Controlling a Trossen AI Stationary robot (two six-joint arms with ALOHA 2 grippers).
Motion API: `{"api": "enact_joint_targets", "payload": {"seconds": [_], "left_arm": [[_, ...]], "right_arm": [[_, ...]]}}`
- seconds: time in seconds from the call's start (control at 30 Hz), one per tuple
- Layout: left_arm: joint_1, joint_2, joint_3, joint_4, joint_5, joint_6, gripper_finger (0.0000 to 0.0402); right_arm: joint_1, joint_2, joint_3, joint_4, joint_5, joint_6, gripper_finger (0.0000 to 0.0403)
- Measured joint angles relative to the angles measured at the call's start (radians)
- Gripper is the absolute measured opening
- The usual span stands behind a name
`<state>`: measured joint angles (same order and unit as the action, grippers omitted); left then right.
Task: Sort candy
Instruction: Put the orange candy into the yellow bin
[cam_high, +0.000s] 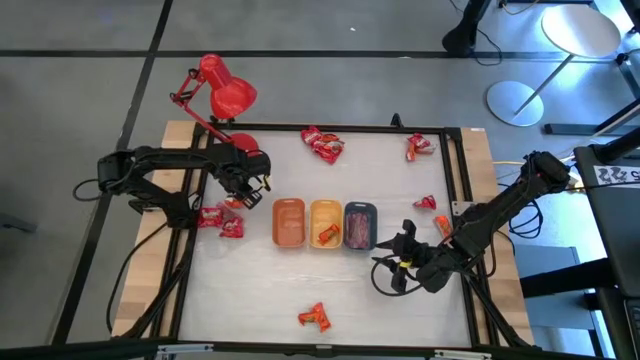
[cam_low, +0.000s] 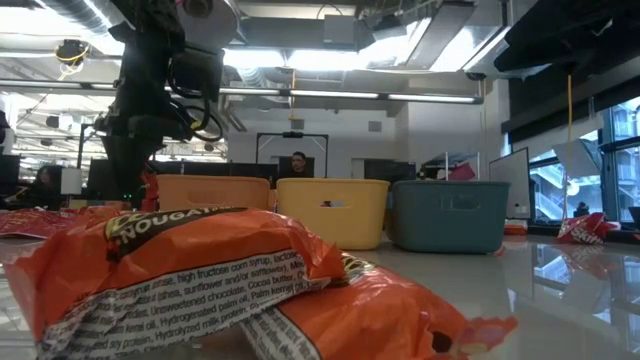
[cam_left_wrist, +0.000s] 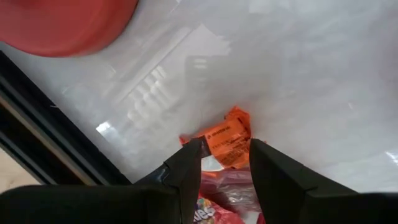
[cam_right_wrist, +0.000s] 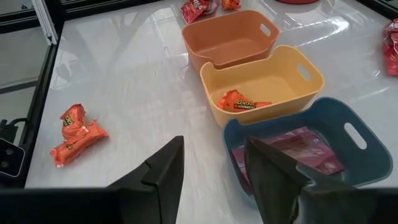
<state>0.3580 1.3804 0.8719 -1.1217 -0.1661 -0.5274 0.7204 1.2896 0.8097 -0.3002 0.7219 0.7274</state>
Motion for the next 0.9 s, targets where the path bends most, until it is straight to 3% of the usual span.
{"api": "enact_joint_targets", "payload": {"seconds": [0.53,0.9], "left_arm": [[0.000,0.000,-0.004,0.011,0.037,0.004,0.0128],[0.014,0.001,-0.175,0.117,0.092,-0.007,0.0128]], "right_arm": [[0.000,0.000,0.000,0.008,0.000,0.001,0.0166],[0.000,0.000,0.000,0.011,-0.027,0.001,0.0166]]}}
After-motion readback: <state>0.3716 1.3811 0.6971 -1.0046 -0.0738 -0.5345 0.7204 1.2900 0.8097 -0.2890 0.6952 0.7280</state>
